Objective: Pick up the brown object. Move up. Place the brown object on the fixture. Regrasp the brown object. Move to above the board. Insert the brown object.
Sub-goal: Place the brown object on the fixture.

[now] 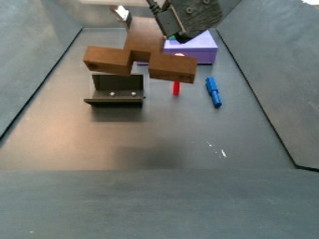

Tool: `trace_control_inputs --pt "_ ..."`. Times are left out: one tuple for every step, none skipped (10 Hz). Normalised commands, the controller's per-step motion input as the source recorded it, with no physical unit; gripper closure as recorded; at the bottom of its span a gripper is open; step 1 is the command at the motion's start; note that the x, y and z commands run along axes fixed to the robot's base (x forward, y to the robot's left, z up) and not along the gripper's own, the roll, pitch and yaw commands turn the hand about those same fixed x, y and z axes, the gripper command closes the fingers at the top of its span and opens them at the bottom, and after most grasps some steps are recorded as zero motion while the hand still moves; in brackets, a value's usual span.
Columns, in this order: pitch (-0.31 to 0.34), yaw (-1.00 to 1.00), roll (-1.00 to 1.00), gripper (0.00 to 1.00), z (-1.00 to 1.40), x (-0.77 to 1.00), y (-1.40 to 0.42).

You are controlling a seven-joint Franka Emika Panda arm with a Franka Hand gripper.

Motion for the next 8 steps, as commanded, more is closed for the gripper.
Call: trace_control_inputs --pt "0.137 -0.05 -0.55 1.00 0.10 1.00 -0.18" --pt "0.143 -0.10 -0.70 1.00 0.08 1.00 -0.13" --pt "0.166 -0.10 -0.70 1.00 0.05 0.99 -0.11" --pt "0.149 0.00 -0.63 1.00 -0.05 0.95 0.00" --pt "0.146 0.24 -0.19 1.00 -0.33 0.75 0.17" --pt "0.186 0.33 0.00 1.00 -0.29 0.80 0.08" --pt "0.283 0.31 0.00 1.00 -0.29 0.79 0.04" --pt "0.109 0.07 -0.13 1.00 -0.12 0.36 0.06"
